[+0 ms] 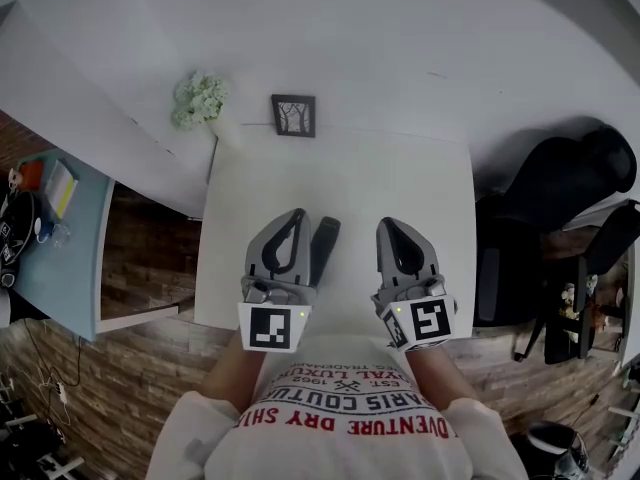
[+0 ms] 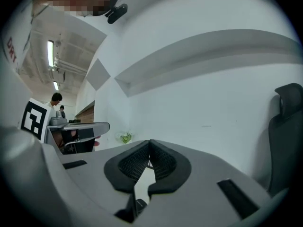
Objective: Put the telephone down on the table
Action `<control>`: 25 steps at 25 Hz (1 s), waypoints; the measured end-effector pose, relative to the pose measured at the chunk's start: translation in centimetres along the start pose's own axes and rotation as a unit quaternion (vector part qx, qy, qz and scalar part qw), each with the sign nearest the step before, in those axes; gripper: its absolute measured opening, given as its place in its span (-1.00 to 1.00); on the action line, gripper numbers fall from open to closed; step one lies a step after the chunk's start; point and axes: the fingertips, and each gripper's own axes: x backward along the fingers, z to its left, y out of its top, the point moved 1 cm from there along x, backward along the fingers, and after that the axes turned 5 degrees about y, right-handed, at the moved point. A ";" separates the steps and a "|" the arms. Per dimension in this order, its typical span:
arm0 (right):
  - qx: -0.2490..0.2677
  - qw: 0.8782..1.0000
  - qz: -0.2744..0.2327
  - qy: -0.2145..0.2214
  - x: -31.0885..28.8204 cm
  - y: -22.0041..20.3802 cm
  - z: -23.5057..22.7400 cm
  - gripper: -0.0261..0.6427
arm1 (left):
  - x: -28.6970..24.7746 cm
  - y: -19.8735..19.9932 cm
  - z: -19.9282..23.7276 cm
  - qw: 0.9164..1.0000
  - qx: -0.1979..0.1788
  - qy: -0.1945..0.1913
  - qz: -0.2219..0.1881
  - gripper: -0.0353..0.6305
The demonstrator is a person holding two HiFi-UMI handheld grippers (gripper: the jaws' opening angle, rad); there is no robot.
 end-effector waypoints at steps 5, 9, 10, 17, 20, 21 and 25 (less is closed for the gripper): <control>0.017 1.000 0.001 -0.008 0.3 -0.1 0.4 -0.85 | 0.3 0.4 -0.2 1.000 0.016 -0.010 0.009 -0.82; 0.012 1.000 0.007 -0.012 0.5 -0.4 0.6 -0.85 | 0.2 0.5 0.2 1.000 0.018 -0.004 0.011 -0.82; 0.014 1.000 0.008 -0.014 0.4 -0.4 0.6 -0.85 | 0.2 0.5 0.3 1.000 0.018 -0.002 0.012 -0.82; 0.011 0.999 0.017 -0.025 0.5 -0.9 0.5 -0.85 | 0.5 -0.1 0.8 0.999 0.037 -0.006 0.021 -0.82; 0.007 0.999 0.019 -0.033 0.6 -1.1 0.2 -0.85 | 0.5 -0.5 0.9 0.999 0.029 -0.010 0.026 -0.82; 0.007 0.999 0.020 -0.034 0.7 -1.2 0.1 -0.85 | 0.5 -0.8 0.9 0.999 0.023 -0.013 0.030 -0.82; 0.003 0.999 0.028 -0.042 0.8 -1.5 -0.2 -0.85 | 0.5 -1.6 0.9 0.999 0.017 -0.015 0.044 -0.82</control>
